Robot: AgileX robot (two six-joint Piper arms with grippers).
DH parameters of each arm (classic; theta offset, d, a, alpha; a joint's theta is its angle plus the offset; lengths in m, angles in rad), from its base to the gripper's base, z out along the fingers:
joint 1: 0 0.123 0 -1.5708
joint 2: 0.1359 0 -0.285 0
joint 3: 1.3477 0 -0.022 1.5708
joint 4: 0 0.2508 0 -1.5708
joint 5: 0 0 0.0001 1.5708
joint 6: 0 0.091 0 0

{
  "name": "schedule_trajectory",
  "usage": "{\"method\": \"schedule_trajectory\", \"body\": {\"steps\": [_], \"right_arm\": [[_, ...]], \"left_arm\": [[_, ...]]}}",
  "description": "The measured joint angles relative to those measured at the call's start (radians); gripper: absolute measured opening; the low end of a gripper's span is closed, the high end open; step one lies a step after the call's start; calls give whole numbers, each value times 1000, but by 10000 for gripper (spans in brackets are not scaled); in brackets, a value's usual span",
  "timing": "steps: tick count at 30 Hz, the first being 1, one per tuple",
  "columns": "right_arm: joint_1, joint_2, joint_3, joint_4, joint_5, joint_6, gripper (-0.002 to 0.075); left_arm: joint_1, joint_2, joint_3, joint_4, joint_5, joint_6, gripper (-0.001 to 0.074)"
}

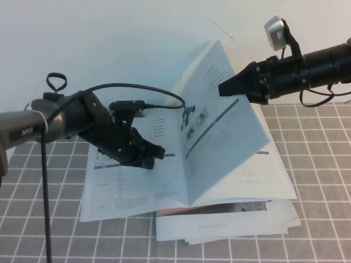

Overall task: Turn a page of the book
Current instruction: Open the closed book

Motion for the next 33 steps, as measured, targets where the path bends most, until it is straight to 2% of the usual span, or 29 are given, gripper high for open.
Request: {"method": "schedule_trajectory", "body": {"steps": [6, 11, 20, 27, 33], "right_arm": [[23, 0, 0, 0, 0, 2, 426], [42, 0, 0, 2, 0, 6, 426], [78, 0, 0, 45, 0, -17, 422], [79, 0, 0, 49, 0, -19, 415], [79, 0, 0, 49, 0, -19, 410]], "left_arm": [[-13, -124, 0, -26, 60, 72, -4], [-79, -301, 0, 11, 142, 98, -4], [-358, -468, 0, 172, 162, 174, -4], [-557, -449, 0, 430, 43, 178, -4], [-634, -378, 0, 714, -67, 178, -4]]}}
